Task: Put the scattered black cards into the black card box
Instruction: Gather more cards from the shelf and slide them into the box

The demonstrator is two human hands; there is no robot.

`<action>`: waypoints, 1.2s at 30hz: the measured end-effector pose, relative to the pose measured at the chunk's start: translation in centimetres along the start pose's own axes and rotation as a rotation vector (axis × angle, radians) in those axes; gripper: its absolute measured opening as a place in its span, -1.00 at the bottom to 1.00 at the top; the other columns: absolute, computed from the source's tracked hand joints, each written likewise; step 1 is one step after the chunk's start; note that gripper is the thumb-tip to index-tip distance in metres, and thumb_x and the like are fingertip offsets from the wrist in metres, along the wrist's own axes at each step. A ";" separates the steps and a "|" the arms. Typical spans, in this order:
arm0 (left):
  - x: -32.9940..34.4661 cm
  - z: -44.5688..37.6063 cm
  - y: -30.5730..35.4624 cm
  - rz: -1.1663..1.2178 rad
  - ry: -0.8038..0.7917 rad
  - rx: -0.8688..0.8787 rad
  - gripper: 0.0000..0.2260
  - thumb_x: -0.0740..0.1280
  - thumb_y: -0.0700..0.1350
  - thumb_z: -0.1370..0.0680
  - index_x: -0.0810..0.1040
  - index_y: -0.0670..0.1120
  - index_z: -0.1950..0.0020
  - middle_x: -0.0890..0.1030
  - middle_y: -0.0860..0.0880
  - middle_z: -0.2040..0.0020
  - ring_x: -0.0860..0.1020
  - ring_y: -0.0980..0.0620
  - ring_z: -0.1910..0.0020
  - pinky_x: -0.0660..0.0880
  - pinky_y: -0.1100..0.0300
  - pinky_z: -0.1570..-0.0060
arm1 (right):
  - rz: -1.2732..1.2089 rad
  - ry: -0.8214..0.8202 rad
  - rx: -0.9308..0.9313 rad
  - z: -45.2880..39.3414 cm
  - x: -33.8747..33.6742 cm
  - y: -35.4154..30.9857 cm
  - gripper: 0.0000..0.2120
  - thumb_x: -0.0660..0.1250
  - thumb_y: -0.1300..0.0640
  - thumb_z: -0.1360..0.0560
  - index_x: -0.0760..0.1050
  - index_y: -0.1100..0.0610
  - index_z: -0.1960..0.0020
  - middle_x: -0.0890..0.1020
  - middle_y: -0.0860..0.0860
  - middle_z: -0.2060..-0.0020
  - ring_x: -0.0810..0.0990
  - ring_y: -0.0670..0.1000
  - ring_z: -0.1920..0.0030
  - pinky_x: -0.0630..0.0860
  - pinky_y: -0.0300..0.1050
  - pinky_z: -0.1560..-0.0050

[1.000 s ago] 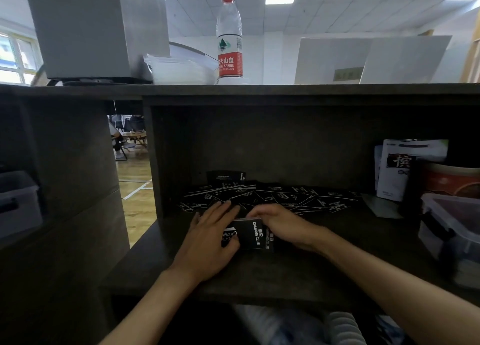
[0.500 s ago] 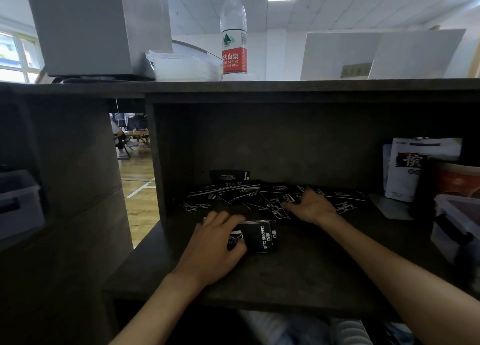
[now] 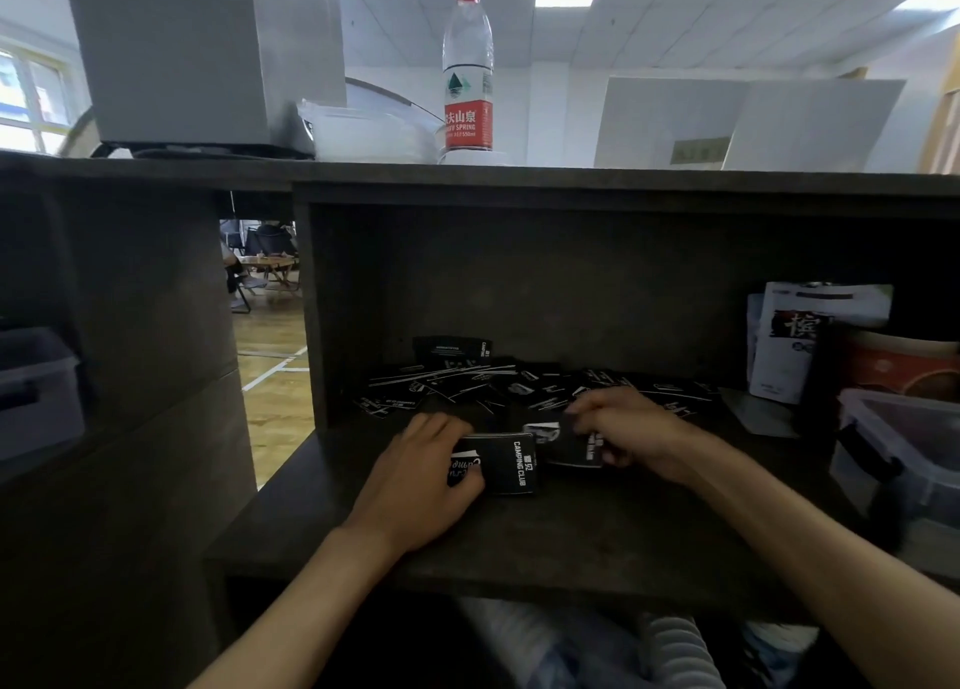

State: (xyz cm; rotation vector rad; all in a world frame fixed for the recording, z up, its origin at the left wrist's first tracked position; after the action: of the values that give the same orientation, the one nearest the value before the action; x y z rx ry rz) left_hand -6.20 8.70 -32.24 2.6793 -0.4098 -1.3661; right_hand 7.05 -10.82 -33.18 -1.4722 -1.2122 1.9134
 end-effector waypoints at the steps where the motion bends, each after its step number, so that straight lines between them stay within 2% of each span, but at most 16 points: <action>1: 0.0 0.0 -0.1 0.008 0.005 -0.001 -0.60 0.25 0.13 -0.49 0.45 0.06 -0.29 0.45 0.16 -0.23 0.37 0.16 -0.25 0.39 0.25 -0.16 | 0.074 -0.045 -0.077 0.7 1.1 -1.2 -0.86 0.28 0.16 -0.58 0.59 -0.01 -0.04 0.65 0.02 0.16 0.52 -0.10 0.42 0.37 -0.25 0.50; 4: 0.3 0.1 -0.5 0.017 0.005 -0.016 -0.49 0.27 0.13 -0.51 0.37 0.02 -0.44 0.35 0.11 -0.43 0.26 0.18 -0.41 0.26 0.29 -0.34 | 0.155 -0.147 -0.234 2.1 4.6 -3.5 -0.79 0.19 0.17 -0.64 0.59 0.00 -0.01 0.64 -0.01 0.19 0.56 -0.09 0.33 0.49 -0.22 0.29; 7: 0.3 0.3 -0.5 0.050 0.005 -0.027 -0.41 0.27 0.13 -0.50 0.26 0.02 -0.51 0.31 0.08 -0.48 0.23 0.16 -0.46 0.18 0.31 -0.39 | 0.151 -0.150 -0.274 2.3 6.1 -4.2 -0.70 0.09 0.24 -0.65 0.59 0.05 -0.01 0.61 0.05 0.19 0.53 -0.01 0.29 0.48 -0.16 0.24; 9: 0.3 0.3 -0.3 0.071 0.000 0.000 -0.41 0.26 0.13 -0.50 0.23 0.09 -0.51 0.32 0.12 -0.44 0.23 0.19 -0.43 0.21 0.32 -0.37 | 0.116 -0.162 -0.255 2.1 6.4 -4.0 -0.65 0.05 0.24 -0.63 0.59 0.02 0.03 0.59 0.02 0.26 0.51 -0.04 0.34 0.42 -0.22 0.35; 11: 0.2 0.2 0.0 0.065 0.001 0.033 -0.46 0.26 0.13 -0.50 0.30 0.11 -0.48 0.34 0.14 -0.38 0.22 0.21 -0.41 0.18 0.35 -0.34 | 0.078 -0.200 -0.221 1.7 6.4 -3.6 -0.65 0.05 0.23 -0.60 0.59 0.00 0.05 0.59 -0.02 0.31 0.50 -0.08 0.39 0.35 -0.24 0.43; 15: 0.0 0.1 0.2 0.053 0.042 0.069 -0.61 0.31 0.11 -0.48 0.47 0.02 -0.27 0.41 0.13 -0.24 0.25 0.22 -0.37 0.18 0.40 -0.31 | -0.115 -0.330 -0.106 0.1 6.7 -2.4 -0.67 0.11 0.22 -0.54 0.65 0.07 0.03 0.65 0.00 0.27 0.52 -0.03 0.35 0.37 -0.19 0.40; 18: -0.1 0.0 0.0 0.074 0.054 0.051 -0.65 0.31 0.13 -0.44 0.46 0.03 -0.17 0.41 0.15 -0.16 0.32 0.25 -0.21 0.29 0.42 -0.19 | 0.005 -0.127 -0.074 -2.5 4.8 -2.6 -0.81 0.24 0.11 -0.58 0.62 0.11 0.05 0.66 0.03 0.27 0.55 -0.06 0.38 0.33 -0.21 0.44; 19: -0.2 0.0 -0.1 0.083 0.053 0.039 -0.67 0.29 0.15 -0.43 0.45 0.05 -0.13 0.40 0.15 -0.13 0.33 0.25 -0.16 0.34 0.39 -0.15 | 0.113 -0.046 -0.081 -3.4 4.3 -3.0 -0.81 0.30 0.04 -0.58 0.59 0.11 0.11 0.64 0.02 0.33 0.53 -0.09 0.44 0.33 -0.20 0.45; 21: -0.3 0.1 -0.2 0.090 0.052 0.020 -0.69 0.28 0.16 -0.41 0.43 0.07 -0.08 0.40 0.16 -0.07 0.34 0.24 -0.09 0.40 0.35 -0.09 | 0.357 0.027 -0.077 -4.7 4.3 -3.8 -0.68 0.40 -0.14 -0.50 0.52 0.11 0.22 0.61 -0.01 0.41 0.53 -0.11 0.48 0.39 -0.19 0.40; 23: -0.4 0.1 -0.2 0.084 0.057 0.011 -0.72 0.27 0.17 -0.40 0.41 0.10 -0.03 0.39 0.18 0.01 0.35 0.24 -0.03 0.41 0.33 -0.02 | 0.525 0.013 -0.031 -5.4 5.3 -4.0 -0.56 0.49 -0.26 -0.37 0.48 0.10 0.14 0.64 0.00 0.25 0.63 -0.05 0.30 0.52 -0.14 0.27; 25: -0.5 0.2 -0.2 0.080 0.061 0.007 -0.74 0.26 0.19 -0.39 0.39 0.11 0.01 0.39 0.19 0.06 0.36 0.23 0.01 0.41 0.31 0.04 | 0.601 0.006 0.000 -5.7 6.0 -3.9 -0.45 0.55 -0.27 -0.29 0.47 0.10 -0.01 0.62 0.02 0.03 0.63 0.03 0.05 0.58 -0.06 0.04; 26: -0.6 0.2 -0.2 0.076 0.062 0.008 -0.75 0.26 0.19 -0.39 0.39 0.11 0.01 0.39 0.19 0.07 0.37 0.22 0.02 0.42 0.30 0.06 | 0.591 0.003 0.003 -5.8 6.1 -3.9 -0.47 0.56 -0.24 -0.29 0.47 0.09 -0.02 0.61 0.02 0.00 0.61 0.03 -0.01 0.58 -0.05 -0.02; 27: -0.6 0.2 -0.1 0.072 0.065 0.012 -0.75 0.26 0.19 -0.40 0.40 0.10 0.02 0.41 0.19 0.08 0.38 0.21 0.02 0.42 0.28 0.06 | 0.556 -0.005 0.000 -5.8 6.2 -3.8 -0.53 0.57 -0.19 -0.30 0.47 0.08 0.04 0.61 0.01 0.04 0.60 0.01 0.01 0.57 -0.09 0.02; 30: -0.6 0.2 0.0 0.064 0.068 0.015 -0.76 0.29 0.15 -0.42 0.42 0.07 0.00 0.45 0.16 0.07 0.39 0.17 0.00 0.43 0.23 0.02 | 0.392 -0.091 -0.010 -5.3 6.2 -3.2 -0.71 0.53 -0.07 -0.41 0.47 0.05 0.24 0.60 -0.05 0.31 0.56 -0.08 0.29 0.44 -0.21 0.32; 33: -0.4 0.1 -0.2 0.066 0.059 -0.001 -0.74 0.30 0.16 -0.43 0.42 0.08 -0.03 0.44 0.16 0.05 0.39 0.19 -0.01 0.43 0.24 0.02 | 0.227 -0.058 -0.051 -4.5 4.8 -3.1 -0.89 0.42 0.11 -0.51 0.53 0.07 0.17 0.61 -0.09 0.43 0.57 -0.16 0.46 0.41 -0.24 0.43; 36: -0.2 0.2 -0.4 0.067 0.040 -0.009 -0.73 0.30 0.16 -0.45 0.42 0.09 -0.07 0.45 0.16 -0.01 0.41 0.17 -0.06 0.43 0.26 -0.02 | 0.116 -0.001 -0.149 -3.2 3.3 -4.2 -0.96 0.39 0.20 -0.53 0.54 0.11 0.07 0.65 -0.02 0.35 0.59 -0.13 0.44 0.40 -0.25 0.50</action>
State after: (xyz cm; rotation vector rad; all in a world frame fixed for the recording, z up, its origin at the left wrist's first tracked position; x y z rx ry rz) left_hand -6.39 9.12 -32.24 2.6554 -0.4840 -1.2907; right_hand 8.19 -4.91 -31.66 -1.6511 -1.3214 1.9333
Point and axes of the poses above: each hand's wrist, its own z-axis away from the middle knuckle, its own x-axis out of the palm, y = z × x, the point moved 10 cm from there along -z, towards the middle knuckle
